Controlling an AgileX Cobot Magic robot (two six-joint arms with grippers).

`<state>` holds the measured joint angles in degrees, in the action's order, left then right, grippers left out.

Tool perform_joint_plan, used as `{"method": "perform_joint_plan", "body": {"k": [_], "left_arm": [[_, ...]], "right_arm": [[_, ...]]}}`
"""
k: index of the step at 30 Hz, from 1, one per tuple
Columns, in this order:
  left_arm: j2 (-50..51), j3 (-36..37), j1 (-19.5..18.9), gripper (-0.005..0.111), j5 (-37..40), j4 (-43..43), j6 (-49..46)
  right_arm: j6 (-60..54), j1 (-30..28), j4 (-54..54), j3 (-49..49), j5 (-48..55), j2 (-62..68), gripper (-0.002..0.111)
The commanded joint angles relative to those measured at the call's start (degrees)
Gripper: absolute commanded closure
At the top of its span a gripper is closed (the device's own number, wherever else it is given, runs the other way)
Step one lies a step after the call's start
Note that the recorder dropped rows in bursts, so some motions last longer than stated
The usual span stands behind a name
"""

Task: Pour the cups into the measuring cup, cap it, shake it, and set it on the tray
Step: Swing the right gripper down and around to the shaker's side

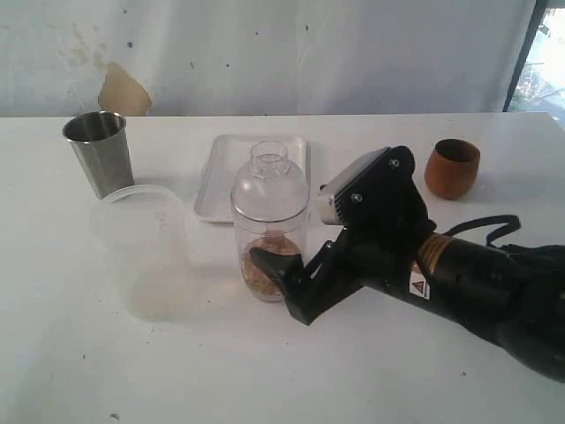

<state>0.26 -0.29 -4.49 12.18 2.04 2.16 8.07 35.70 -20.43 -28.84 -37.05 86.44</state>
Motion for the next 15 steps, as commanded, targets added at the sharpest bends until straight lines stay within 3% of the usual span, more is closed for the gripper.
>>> {"method": "perform_joint_plan", "body": {"k": [1, 9, 15], "left_arm": [[-0.26, 0.29, 0.04, 0.107, -0.57, -0.71, 0.12], [-0.26, 0.29, 0.04, 0.107, -0.57, -0.71, 0.12], [-0.26, 0.29, 0.04, 0.107, -0.57, -0.71, 0.12]], "right_arm": [[1.22, -2.21, -0.76, 3.45, -8.68, 1.71, 0.008], [0.81, -5.29, 0.22, 5.12, -21.25, 10.61, 0.008], [1.20, -5.42, -3.87, 2.02, -24.64, 17.62, 0.008]]}}
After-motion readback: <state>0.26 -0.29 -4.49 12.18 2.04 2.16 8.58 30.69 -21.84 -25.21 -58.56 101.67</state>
